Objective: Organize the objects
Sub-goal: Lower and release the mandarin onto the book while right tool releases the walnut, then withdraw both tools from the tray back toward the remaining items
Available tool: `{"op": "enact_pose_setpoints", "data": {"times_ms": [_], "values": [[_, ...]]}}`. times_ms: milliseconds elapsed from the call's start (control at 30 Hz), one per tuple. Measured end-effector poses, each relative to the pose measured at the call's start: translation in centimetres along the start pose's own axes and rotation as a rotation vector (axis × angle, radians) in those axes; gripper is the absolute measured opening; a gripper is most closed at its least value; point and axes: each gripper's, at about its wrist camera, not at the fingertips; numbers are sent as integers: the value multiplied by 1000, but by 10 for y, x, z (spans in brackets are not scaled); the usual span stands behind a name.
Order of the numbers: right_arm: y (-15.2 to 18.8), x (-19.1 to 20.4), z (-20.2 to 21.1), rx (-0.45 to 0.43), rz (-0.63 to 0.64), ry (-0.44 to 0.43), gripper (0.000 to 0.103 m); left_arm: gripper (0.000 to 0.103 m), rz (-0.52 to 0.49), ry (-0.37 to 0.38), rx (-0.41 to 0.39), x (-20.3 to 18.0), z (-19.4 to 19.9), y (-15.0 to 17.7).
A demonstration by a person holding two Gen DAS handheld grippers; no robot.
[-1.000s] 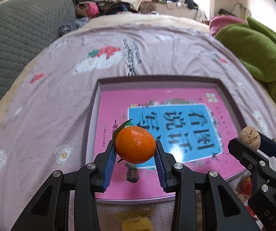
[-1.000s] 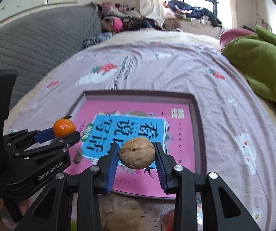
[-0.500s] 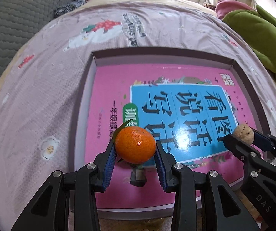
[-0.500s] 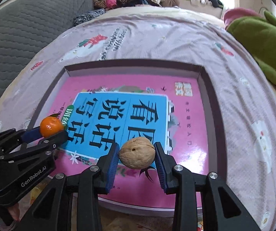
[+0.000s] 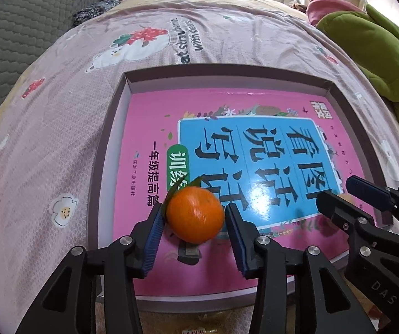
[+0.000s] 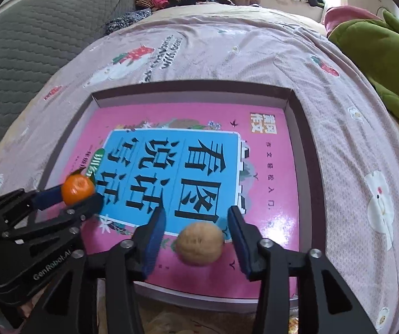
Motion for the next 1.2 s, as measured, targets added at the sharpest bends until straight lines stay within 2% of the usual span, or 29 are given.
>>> {"op": "enact_pose_setpoints", "data": {"times_ms": [100,300,500,800,1000,1200], "values": [[-3,-1,10,-23,-4,0,49,58,-10,3,-15,-2,10,-3],[-6,-8,31,-54,-26,-6,50,63,-9,-6,-39,-1,34,-3],[-4,-19,61,-76,-55,-25,50,64,-14,-33,-104,-11,70,5],[11,-38,123,-166,-73,-30,54,65,-33,-35,-197,-36,129,23],[32,-47,165,-229,-62,-34,55,65,-58,-30,-207,-51,155,41],[63,-52,200,-305,-42,1,56,65,-74,-29,-243,-60,186,68]]}}
Point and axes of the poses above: each gripper's, at about its wrist camera, not at the fingertips, and z roughly against the way its jaws point, x to its left, y to its underside, and after that the axes turned 15 degrees about y, right-handed
